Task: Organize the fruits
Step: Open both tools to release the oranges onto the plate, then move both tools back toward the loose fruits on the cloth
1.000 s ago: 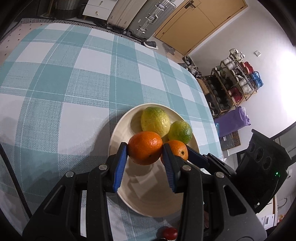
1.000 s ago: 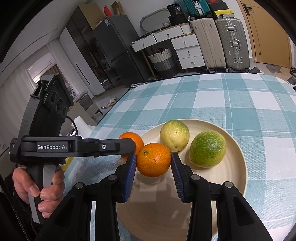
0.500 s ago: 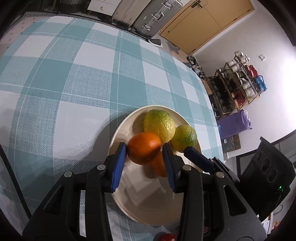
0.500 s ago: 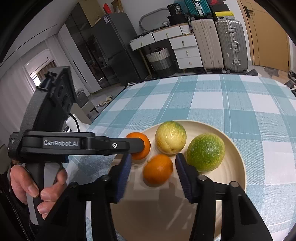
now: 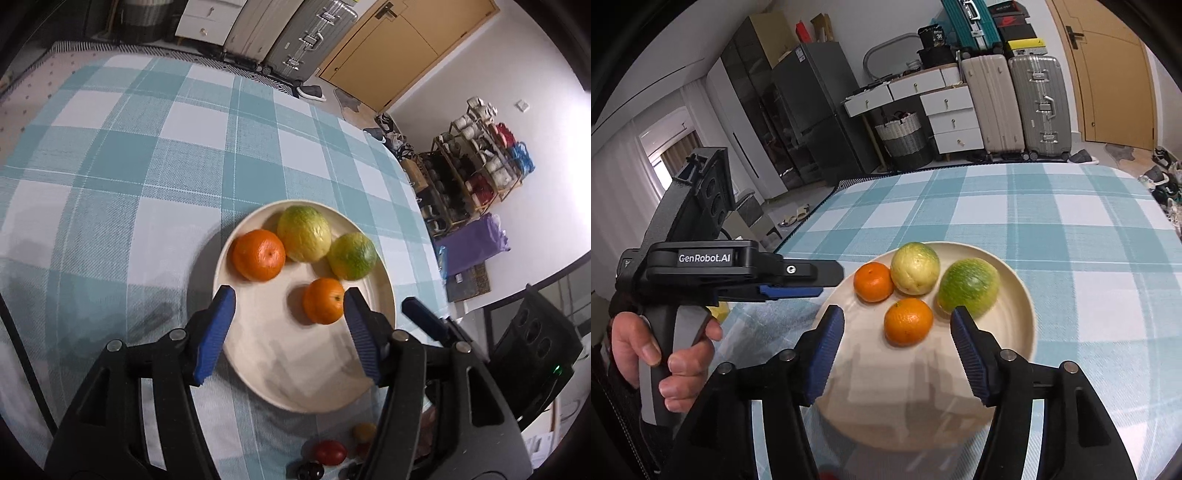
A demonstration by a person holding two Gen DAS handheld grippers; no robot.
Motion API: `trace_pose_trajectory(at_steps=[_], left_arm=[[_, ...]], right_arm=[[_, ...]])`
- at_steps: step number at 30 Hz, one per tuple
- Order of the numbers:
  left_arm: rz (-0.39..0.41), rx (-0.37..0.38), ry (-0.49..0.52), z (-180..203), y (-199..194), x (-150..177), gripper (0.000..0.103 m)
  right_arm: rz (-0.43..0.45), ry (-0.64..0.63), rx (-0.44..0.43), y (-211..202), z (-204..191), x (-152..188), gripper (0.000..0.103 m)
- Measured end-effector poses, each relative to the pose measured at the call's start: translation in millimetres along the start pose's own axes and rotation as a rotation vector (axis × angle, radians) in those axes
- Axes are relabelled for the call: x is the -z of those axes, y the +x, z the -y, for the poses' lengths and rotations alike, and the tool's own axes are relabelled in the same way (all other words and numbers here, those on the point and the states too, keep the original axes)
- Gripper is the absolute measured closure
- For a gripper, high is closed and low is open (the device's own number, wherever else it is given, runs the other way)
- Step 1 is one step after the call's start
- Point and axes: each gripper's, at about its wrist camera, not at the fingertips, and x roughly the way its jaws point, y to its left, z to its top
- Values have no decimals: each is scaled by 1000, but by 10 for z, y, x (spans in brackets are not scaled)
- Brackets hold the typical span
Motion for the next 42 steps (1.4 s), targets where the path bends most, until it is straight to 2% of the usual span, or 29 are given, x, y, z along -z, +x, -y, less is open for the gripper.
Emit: trace_pose_trajectory(at_steps=[7, 11, 13, 16, 18, 22, 30, 35, 39, 42], left_arm=[[54, -60, 69, 201, -220, 319, 45], [103, -138, 122, 324, -336, 501, 44], [111, -166, 138, 370, -378, 575, 44], [128, -203, 165, 453, -441, 694, 38], [147, -222, 182, 506, -493, 769, 37], [174, -256, 210, 605, -576, 894, 26], [225, -296, 234, 722, -739, 1083, 18], [233, -284, 214, 713, -805, 1216, 7], [243, -287, 234, 742, -851, 1358, 3], [239, -263, 247, 756, -867, 1457, 2]], right_arm=[[39, 2, 26, -315, 16, 97, 29], [57, 1, 39, -457, 12, 142, 19], [58, 7, 37, -503, 11, 161, 19], [66, 7, 35, -592, -9, 198, 19], [79, 3, 38, -664, -31, 222, 13], [97, 2, 32, -780, -58, 259, 12], [120, 4, 20, -981, -122, 379, 9], [120, -3, 20, -1068, -170, 465, 4], [125, -15, 23, -1153, -229, 550, 3], [123, -15, 23, -1186, -254, 608, 3]])
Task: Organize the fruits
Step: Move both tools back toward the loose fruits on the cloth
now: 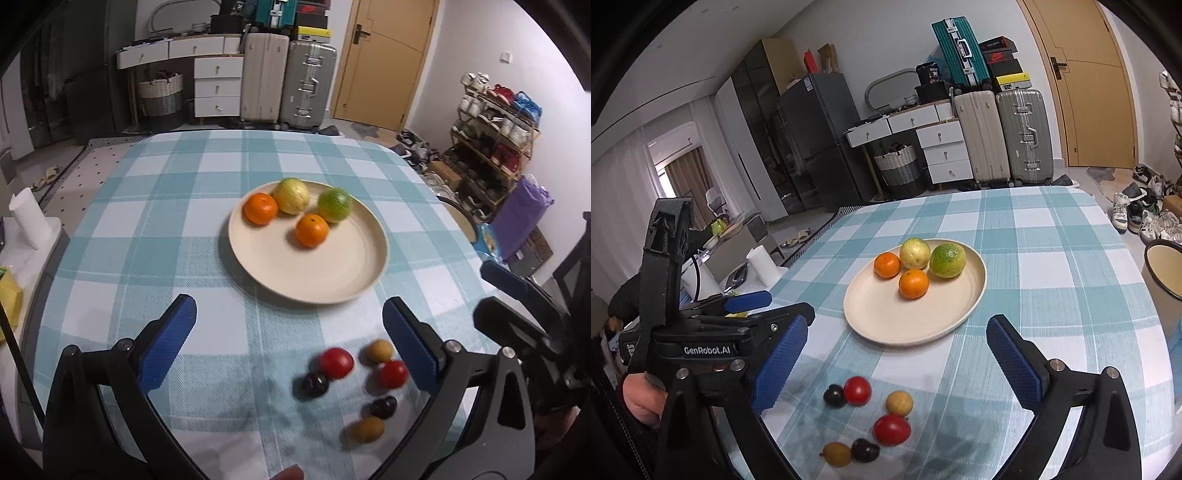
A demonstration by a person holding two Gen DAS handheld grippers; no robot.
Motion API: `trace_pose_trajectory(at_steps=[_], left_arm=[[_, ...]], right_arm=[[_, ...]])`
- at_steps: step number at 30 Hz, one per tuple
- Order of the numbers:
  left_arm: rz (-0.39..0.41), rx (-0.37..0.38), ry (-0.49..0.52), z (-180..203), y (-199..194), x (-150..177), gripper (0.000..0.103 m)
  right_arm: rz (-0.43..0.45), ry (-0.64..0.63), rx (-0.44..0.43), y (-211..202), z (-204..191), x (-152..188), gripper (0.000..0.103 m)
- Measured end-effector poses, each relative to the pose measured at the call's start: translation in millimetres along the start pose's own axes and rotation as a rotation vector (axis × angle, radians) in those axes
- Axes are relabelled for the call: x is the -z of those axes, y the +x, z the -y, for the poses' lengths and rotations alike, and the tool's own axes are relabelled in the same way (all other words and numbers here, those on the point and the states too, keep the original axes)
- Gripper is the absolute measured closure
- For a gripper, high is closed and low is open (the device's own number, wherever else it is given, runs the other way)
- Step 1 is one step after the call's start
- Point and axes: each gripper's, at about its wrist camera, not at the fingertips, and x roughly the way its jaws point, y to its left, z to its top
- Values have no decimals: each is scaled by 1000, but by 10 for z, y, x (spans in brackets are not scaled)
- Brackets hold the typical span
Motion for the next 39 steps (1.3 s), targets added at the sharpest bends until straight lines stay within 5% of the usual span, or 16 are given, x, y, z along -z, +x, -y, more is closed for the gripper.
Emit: trace_pose_trajectory(at_steps=[7, 33, 39], left_arm=[[1, 31, 27, 77, -133, 207, 1], [-194, 140, 109, 336, 153, 917, 2], [-218, 177, 144, 398, 209, 986, 14]], right_arm=[[-4, -5, 9, -117, -63, 141, 1], [-30, 48, 55, -323, 83, 510, 0], [-47, 48, 57, -287, 90, 539, 0]])
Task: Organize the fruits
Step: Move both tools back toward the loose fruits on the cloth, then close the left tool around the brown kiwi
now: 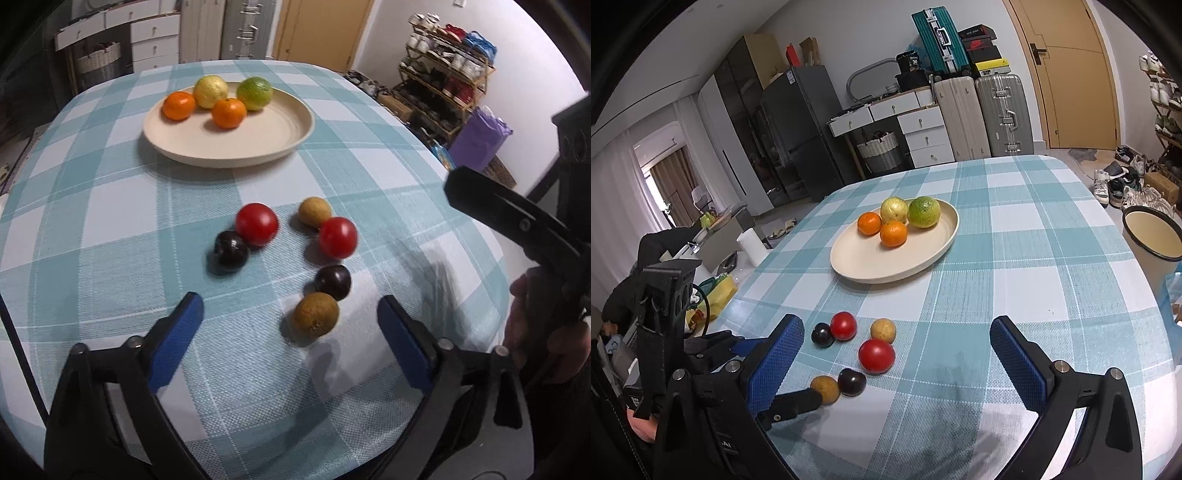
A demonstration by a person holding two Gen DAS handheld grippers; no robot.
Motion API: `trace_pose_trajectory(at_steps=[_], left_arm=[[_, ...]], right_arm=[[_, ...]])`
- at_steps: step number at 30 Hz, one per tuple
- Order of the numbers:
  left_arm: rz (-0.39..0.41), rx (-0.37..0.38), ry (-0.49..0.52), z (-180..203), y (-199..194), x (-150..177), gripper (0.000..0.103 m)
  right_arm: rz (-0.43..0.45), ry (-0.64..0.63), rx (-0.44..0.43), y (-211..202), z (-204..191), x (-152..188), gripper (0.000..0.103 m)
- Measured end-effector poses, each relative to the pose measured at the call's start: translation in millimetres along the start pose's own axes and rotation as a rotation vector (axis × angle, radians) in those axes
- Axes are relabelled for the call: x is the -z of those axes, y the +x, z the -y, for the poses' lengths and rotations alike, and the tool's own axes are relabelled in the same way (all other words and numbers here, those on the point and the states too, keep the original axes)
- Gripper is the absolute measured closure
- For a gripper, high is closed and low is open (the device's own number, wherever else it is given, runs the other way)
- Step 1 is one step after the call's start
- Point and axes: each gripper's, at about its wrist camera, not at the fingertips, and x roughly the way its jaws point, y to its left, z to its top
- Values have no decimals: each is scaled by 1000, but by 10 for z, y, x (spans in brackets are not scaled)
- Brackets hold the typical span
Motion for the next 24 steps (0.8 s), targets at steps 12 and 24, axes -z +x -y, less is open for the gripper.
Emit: trace_pose_trajectory(at_steps=[12, 24], left_arm=[[-39, 108, 14, 14, 87, 38, 67], [-39, 177, -7, -77, 20, 43, 78]], right_arm=[[-11, 11, -1, 27, 40, 17, 0], [-31, 7, -9, 83, 15, 37, 0]])
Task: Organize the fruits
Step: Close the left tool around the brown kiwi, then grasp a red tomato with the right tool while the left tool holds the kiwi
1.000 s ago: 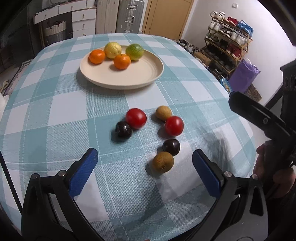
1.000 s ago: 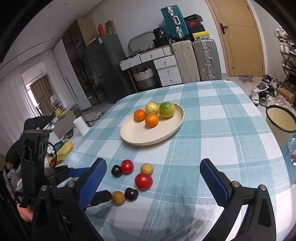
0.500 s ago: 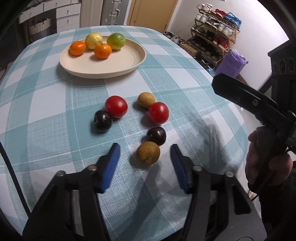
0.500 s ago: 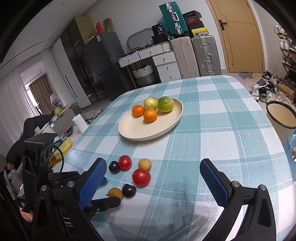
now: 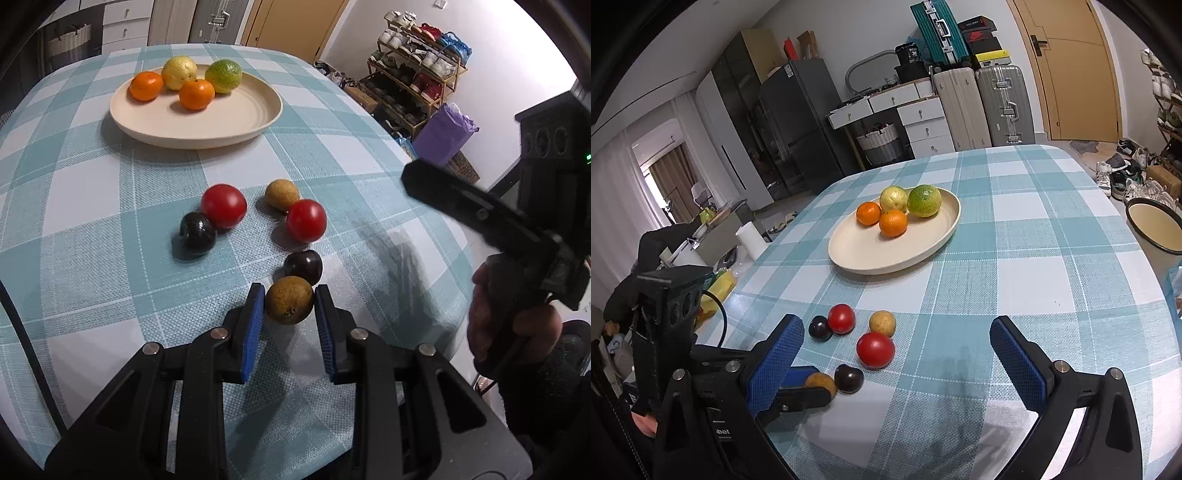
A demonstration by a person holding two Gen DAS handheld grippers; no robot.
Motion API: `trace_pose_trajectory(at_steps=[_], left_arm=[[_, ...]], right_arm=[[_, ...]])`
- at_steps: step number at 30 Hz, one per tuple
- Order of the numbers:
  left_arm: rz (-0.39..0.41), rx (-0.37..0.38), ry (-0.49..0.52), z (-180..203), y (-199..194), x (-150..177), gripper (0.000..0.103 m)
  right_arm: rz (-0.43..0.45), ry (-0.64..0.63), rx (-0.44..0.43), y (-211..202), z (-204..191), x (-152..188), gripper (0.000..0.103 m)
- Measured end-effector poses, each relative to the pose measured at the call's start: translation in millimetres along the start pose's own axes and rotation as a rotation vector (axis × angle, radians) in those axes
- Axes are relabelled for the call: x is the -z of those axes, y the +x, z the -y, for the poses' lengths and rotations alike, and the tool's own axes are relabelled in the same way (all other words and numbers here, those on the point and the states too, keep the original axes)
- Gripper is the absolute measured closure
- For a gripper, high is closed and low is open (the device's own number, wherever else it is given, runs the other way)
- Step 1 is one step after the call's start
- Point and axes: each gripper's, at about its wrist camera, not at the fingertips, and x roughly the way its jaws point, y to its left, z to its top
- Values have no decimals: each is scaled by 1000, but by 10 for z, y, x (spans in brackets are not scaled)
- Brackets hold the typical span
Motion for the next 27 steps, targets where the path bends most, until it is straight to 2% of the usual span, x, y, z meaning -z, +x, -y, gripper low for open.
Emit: trace_pose_trajectory(at_steps=[14, 22, 25, 27], left_arm=[[108, 4, -26, -182, -474, -134, 78], [124, -8, -72, -355, -566, -138, 78], [124, -8, -90, -411, -574, -140, 78], [126, -8, -100, -452, -574, -151, 78]], right_arm=[[-77, 14, -9, 259, -47, 93, 0], [-114, 6, -24, 415, -119, 132, 1], [-133, 3, -30, 483, -142, 138, 10], [-151, 1, -32, 532, -155, 144, 20]])
